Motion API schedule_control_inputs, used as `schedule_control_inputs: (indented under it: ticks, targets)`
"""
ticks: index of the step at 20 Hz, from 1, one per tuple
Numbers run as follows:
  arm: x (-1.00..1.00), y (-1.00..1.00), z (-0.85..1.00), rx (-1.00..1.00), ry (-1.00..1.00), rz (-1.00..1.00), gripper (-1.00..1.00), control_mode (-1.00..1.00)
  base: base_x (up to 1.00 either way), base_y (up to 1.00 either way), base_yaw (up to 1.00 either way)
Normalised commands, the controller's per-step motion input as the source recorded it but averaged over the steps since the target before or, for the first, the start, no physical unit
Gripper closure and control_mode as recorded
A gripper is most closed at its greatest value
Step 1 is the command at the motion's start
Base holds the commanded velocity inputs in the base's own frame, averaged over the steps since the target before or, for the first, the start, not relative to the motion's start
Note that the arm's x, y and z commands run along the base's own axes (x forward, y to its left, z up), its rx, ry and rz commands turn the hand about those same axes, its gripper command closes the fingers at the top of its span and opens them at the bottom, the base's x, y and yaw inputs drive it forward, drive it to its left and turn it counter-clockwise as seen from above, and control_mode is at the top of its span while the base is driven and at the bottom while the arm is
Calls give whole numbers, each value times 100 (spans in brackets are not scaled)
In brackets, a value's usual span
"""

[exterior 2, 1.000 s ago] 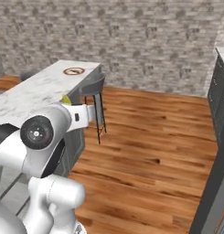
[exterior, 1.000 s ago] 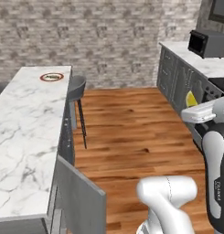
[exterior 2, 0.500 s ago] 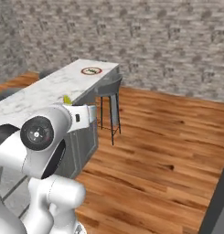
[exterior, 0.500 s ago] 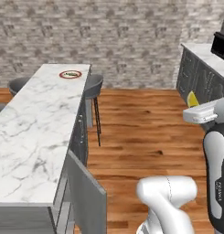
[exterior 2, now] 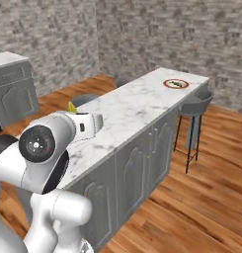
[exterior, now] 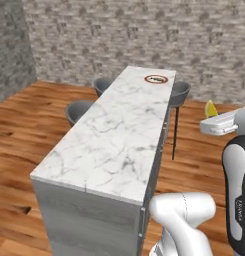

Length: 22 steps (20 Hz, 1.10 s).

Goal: Take the lemon wedge from the fridge and place it on the plate with fish on the dining counter.

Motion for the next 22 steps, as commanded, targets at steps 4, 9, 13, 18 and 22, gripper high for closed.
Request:
schedule_control_inputs:
  ticks: [4,9,13,18,22]
  targets:
    - [0,0,0,0,0,0,100,100,85,43,30]
    - [0,0,0,0,0,0,100,100,16,0,0]
    - [0,0,0,0,0,0,100,100,-100,12,5]
    - [0,0,0,0,0,0,100,100,-48,13,2]
    - [0,0,0,0,0,0,100,100,5,-41,-26]
